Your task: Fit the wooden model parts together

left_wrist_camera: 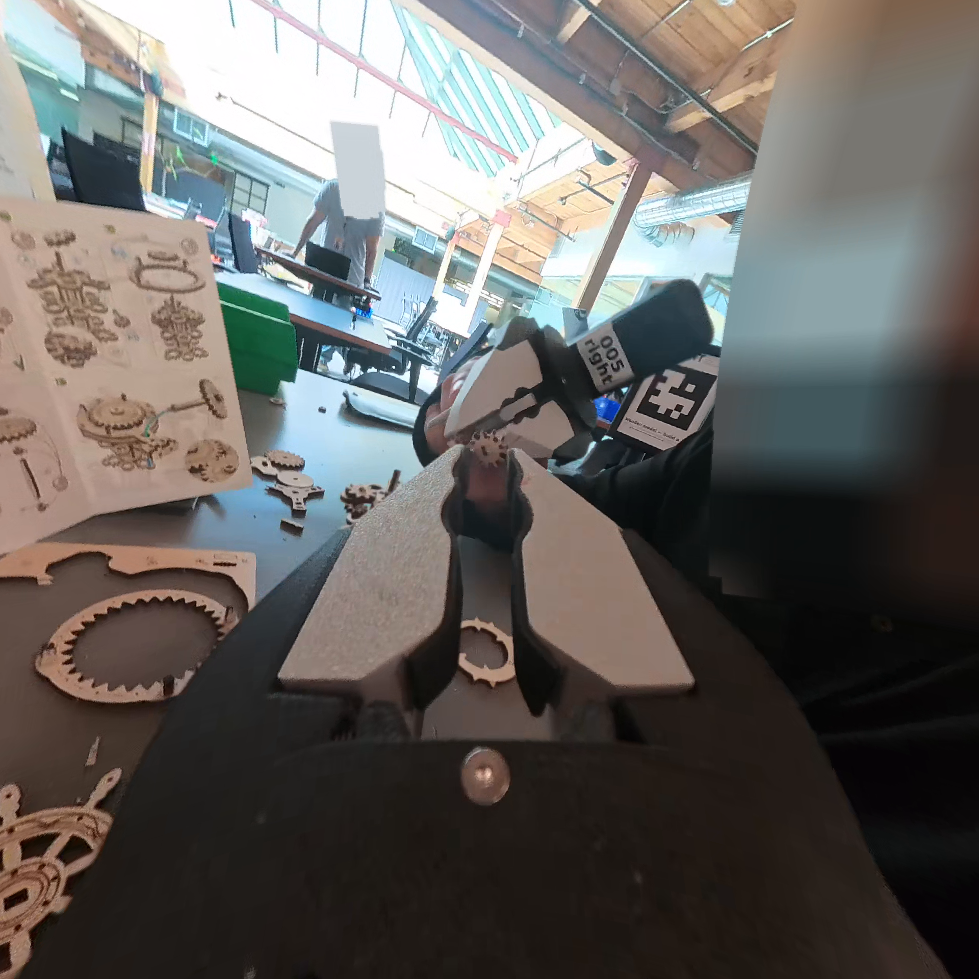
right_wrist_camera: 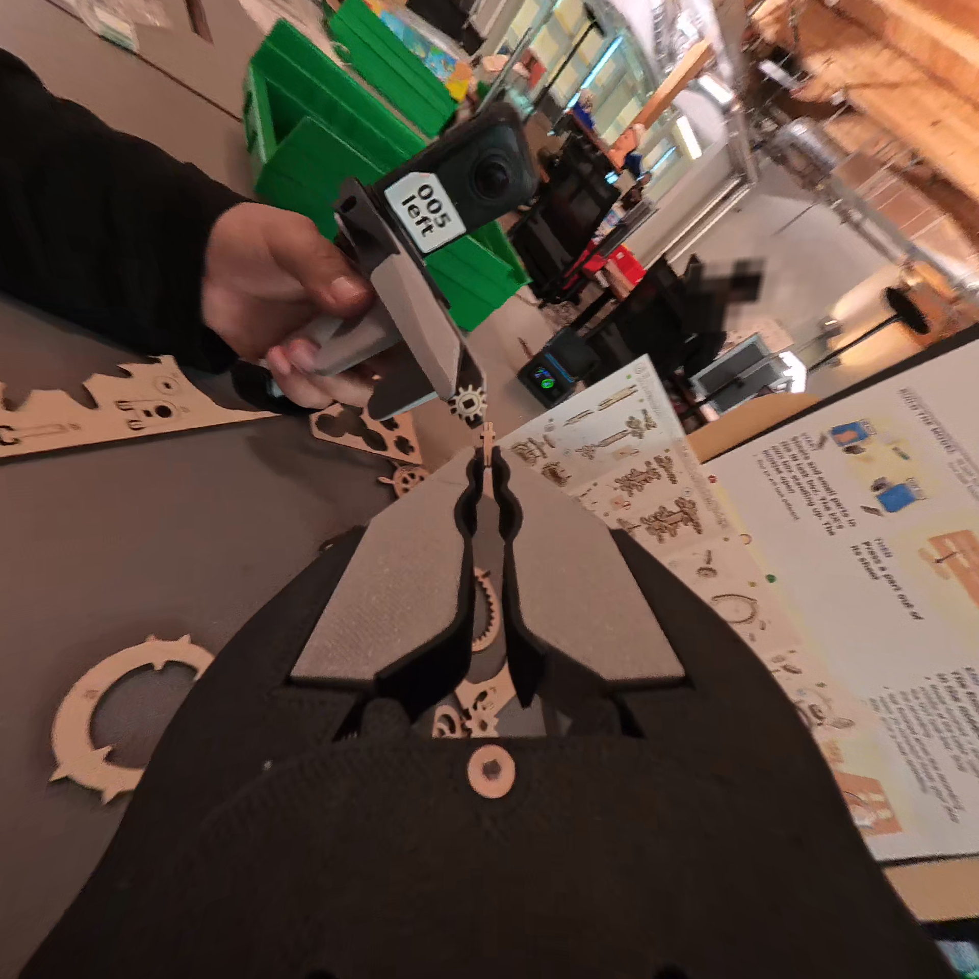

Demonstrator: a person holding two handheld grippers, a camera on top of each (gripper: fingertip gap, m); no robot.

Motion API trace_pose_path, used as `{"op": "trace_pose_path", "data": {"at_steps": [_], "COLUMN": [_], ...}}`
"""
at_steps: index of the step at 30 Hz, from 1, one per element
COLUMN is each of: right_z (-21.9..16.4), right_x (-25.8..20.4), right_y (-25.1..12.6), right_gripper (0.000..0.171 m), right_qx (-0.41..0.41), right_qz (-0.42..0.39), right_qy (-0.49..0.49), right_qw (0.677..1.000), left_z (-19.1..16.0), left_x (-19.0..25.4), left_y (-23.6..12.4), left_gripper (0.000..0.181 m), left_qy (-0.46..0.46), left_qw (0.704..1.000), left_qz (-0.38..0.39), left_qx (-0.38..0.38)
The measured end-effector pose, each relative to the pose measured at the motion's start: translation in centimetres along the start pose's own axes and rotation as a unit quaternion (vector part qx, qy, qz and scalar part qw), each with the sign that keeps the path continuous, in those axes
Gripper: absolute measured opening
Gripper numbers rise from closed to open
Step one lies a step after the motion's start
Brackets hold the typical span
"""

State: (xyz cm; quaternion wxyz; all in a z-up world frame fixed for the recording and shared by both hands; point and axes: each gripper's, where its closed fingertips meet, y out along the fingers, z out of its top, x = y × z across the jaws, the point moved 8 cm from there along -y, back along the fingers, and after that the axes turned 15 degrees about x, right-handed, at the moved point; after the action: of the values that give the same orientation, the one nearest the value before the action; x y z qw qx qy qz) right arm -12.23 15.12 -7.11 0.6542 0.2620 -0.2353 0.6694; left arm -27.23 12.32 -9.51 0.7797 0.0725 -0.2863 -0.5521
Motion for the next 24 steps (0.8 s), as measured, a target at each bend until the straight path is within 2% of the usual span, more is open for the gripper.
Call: {"op": "trace_pose_path", "data": {"at_steps": [4, 8, 13, 17, 24], "right_z": [-0.3, -1.0, -0.7, -0.4, 0.1], "right_x": [-0.4, -0.8, -0.9, -1.2, -1.4], "right_y": [-0.1, -0.1, -0.4, -0.5, -0.8], "right_gripper": [0.000, 0.000, 0.000, 0.000, 0.000], "right_qx": [0.003, -0.010, 0.009, 0.023, 0.055], "right_qz": [-0.021, -0.012, -0.011, -0.011, 0.005], "right_qy": [-0.038, -0.032, -0.014, -0.007, 0.038], "right_qw": [0.999, 0.999, 1.000, 1.000, 0.998], "left_z": [-0.2, 0.1, 0.3, 0.1, 0.3], "left_x": [-0.7, -0.9, 0.0, 0.8, 1.7], "left_y": [-0.2, -0.5, -0.3, -0.3, -0.6], "left_gripper": [0.010, 0.010, 0.010, 0.010, 0.010], "left_qy": [-0.005, 0.017, 0.109, 0.233, 0.327], "left_qw": [1.000, 1.000, 0.994, 0.972, 0.943], "left_qz": [0.017, 0.020, -0.007, -0.034, -0.053], "left_qx": [-0.005, 0.006, 0.007, -0.002, -0.010]}}
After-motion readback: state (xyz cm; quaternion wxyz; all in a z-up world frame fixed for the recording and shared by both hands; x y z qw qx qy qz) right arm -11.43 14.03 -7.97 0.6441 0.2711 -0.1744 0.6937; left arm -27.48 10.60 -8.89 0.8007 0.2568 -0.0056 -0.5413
